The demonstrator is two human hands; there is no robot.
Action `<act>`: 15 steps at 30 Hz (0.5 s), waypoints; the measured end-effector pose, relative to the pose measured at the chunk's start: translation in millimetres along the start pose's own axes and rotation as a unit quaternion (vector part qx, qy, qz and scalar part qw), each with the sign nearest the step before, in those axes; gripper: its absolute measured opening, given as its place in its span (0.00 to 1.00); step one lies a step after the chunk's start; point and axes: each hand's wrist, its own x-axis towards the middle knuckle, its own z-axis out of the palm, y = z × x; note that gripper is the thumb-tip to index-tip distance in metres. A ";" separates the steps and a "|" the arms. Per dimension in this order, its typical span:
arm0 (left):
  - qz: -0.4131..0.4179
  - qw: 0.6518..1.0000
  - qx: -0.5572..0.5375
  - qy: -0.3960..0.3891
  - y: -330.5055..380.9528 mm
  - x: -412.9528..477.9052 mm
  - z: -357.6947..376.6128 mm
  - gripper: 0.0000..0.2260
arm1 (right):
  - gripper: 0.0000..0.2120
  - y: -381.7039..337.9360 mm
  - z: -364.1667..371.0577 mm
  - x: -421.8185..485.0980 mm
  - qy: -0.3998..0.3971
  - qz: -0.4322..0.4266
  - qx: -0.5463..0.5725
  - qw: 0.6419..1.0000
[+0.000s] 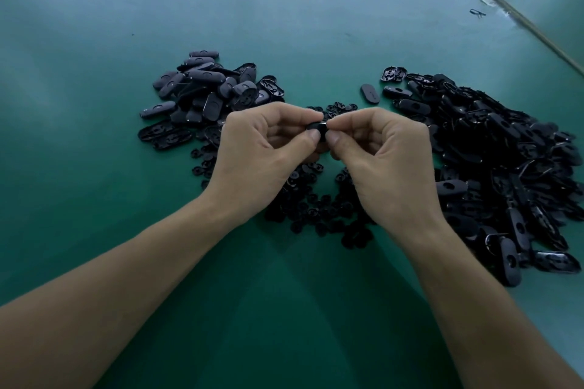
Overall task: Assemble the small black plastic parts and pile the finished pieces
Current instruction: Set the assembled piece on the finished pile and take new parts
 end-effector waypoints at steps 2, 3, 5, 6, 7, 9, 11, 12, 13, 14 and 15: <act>0.010 1.000 0.016 -0.005 0.5 -0.3 0.8 0.08 | 0.10 -0.7 -0.9 0.6 0.004 0.005 -0.012 1.000; 0.015 1.000 0.026 -0.006 0.8 -0.3 1.1 0.09 | 0.10 -1.3 -1.4 1.0 0.006 0.008 -0.017 1.000; 0.024 0.999 0.041 -0.010 0.6 0.1 0.8 0.09 | 0.10 -2.4 -1.5 0.7 0.007 0.014 -0.026 1.000; 0.028 0.998 0.048 -0.012 0.5 0.5 0.6 0.10 | 0.10 -3.3 -1.0 0.1 0.007 0.014 -0.032 0.999; 0.029 0.998 0.054 -0.014 0.5 1.1 0.6 0.11 | 0.10 -4.4 -0.9 -0.6 0.008 0.011 -0.040 0.999; 0.027 0.998 0.059 -0.011 0.0 1.9 0.8 0.12 | 0.11 -6.8 -0.3 -2.2 0.014 -0.001 -0.055 0.998; 0.024 0.998 0.057 -0.004 -0.5 2.1 1.3 0.10 | 0.10 -9.8 0.6 -4.1 0.018 -0.018 -0.068 0.997; 0.022 0.998 0.055 -0.001 -0.5 2.1 1.6 0.10 | 0.09 -11.4 1.2 -5.1 0.020 -0.029 -0.077 0.996; 0.021 0.998 0.054 0.000 -0.4 2.2 1.8 0.09 | 0.08 -13.0 1.5 -5.9 0.021 -0.039 -0.084 0.995; 0.020 0.998 0.052 0.000 -0.4 2.3 1.6 0.09 | 0.07 -14.1 1.7 -6.5 0.023 -0.047 -0.090 0.995; 0.020 0.999 0.050 -0.001 -0.3 2.5 1.4 0.10 | 0.06 -14.8 1.2 -6.6 0.024 -0.053 -0.093 0.994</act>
